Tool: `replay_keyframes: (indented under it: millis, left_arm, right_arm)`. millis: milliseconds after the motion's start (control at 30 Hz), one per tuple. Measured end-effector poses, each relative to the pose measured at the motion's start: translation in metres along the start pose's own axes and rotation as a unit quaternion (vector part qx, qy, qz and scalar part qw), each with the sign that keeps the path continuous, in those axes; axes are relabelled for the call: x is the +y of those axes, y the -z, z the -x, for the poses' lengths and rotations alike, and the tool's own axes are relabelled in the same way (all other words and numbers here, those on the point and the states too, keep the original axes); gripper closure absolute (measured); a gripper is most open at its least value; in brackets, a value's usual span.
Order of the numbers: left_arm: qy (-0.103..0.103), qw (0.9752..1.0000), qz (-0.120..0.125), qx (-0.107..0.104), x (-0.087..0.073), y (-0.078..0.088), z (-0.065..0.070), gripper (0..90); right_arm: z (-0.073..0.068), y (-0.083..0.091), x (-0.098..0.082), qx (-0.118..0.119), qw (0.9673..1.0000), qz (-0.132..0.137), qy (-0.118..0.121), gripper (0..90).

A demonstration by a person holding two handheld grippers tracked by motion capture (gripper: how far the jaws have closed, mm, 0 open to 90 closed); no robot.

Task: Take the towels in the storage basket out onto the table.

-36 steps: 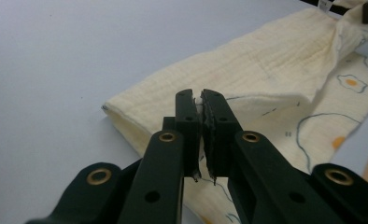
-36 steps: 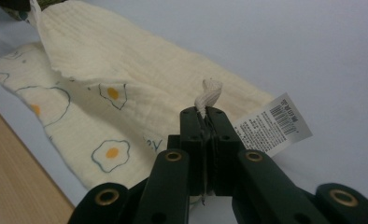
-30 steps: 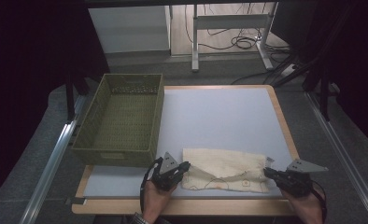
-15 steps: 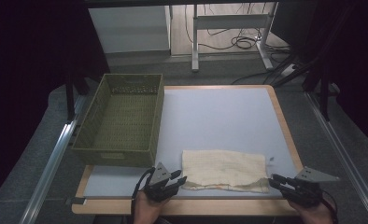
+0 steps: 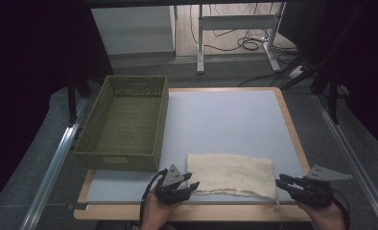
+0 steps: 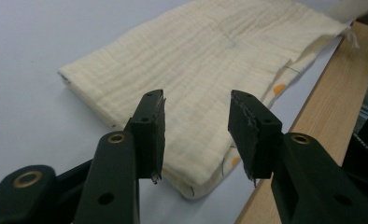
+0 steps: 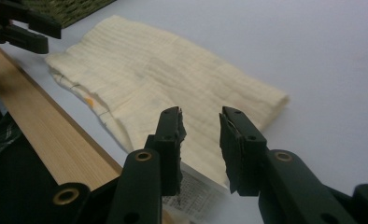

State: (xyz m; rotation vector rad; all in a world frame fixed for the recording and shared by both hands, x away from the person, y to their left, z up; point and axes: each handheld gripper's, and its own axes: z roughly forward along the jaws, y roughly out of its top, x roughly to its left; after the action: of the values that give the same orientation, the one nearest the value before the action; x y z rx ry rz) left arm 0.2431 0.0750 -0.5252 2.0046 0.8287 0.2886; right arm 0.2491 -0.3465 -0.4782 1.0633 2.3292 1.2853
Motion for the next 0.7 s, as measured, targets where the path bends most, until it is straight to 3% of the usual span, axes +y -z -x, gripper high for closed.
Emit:
replay_keyframes:
  millis: [233, 433, 567, 700]
  left_arm:
    - [-0.012, 0.9994, -0.029, -0.015, -0.004, -0.004, 0.003, 55.8]
    - [-0.015, 0.9987, -0.044, -0.019, -0.007, -0.01, 0.003, 56.3]
    - [-0.006, 0.9985, -0.053, -0.009, -0.01, -0.011, -0.002, 57.2]
    - [-0.005, 0.9985, -0.054, -0.007, -0.012, -0.01, -0.003, 57.2]
  right_arm:
    - [-0.012, -0.028, -0.01, 0.037, 0.9991, -0.019, 0.001, 68.8]
    - [-0.028, -0.053, -0.001, 0.077, 0.9966, -0.025, 0.009, 68.8]
    - [-0.046, -0.077, 0.003, 0.102, 0.9936, -0.04, 0.028, 68.8]
    - [-0.06, -0.097, 0.005, 0.102, 0.992, -0.051, 0.053, 69.3]
